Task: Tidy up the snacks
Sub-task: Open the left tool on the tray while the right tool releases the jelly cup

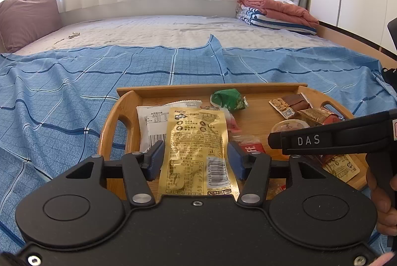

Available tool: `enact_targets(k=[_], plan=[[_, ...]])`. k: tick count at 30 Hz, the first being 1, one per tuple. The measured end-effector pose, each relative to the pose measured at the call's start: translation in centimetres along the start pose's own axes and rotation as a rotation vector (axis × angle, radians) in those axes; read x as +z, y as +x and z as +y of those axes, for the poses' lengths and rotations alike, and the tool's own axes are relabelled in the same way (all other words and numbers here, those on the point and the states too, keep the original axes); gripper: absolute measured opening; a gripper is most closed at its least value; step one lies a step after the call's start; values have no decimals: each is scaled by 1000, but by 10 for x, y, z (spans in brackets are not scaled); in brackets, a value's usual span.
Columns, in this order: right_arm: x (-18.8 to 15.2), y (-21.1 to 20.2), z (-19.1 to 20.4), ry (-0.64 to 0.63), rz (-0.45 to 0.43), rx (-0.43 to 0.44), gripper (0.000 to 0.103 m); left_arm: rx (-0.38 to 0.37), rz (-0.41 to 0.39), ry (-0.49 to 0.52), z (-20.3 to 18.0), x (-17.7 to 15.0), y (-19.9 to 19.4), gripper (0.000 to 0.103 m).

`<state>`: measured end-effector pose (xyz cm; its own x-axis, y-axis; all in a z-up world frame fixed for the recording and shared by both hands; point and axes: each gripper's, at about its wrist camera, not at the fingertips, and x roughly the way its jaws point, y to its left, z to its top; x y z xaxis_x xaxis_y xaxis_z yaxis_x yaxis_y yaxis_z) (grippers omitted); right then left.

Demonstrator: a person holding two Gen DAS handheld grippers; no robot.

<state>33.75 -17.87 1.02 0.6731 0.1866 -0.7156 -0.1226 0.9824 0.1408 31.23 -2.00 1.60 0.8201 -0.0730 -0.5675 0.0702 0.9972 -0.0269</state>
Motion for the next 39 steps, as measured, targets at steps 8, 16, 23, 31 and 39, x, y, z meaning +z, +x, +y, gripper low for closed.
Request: enact_targets(k=[8, 16, 23, 31, 39], plan=[[4, -11, 0, -4, -23, 8, 53, 3, -7, 3, -1, 2, -3, 57], [8, -33, 1, -11, -54, 1, 55, 20, -45, 43, -7, 7, -22, 74], [8, -56, -3, -3, -76, -15, 65, 30, -36, 41, -7, 11, -43, 89], [-7, -89, -3, -29, -119, -17, 73, 7, -24, 26, 0, 2, -80, 97], [-27, -131, 2, -48, -171, 15, 76, -7, -19, 32, 4, -5, -120, 100]])
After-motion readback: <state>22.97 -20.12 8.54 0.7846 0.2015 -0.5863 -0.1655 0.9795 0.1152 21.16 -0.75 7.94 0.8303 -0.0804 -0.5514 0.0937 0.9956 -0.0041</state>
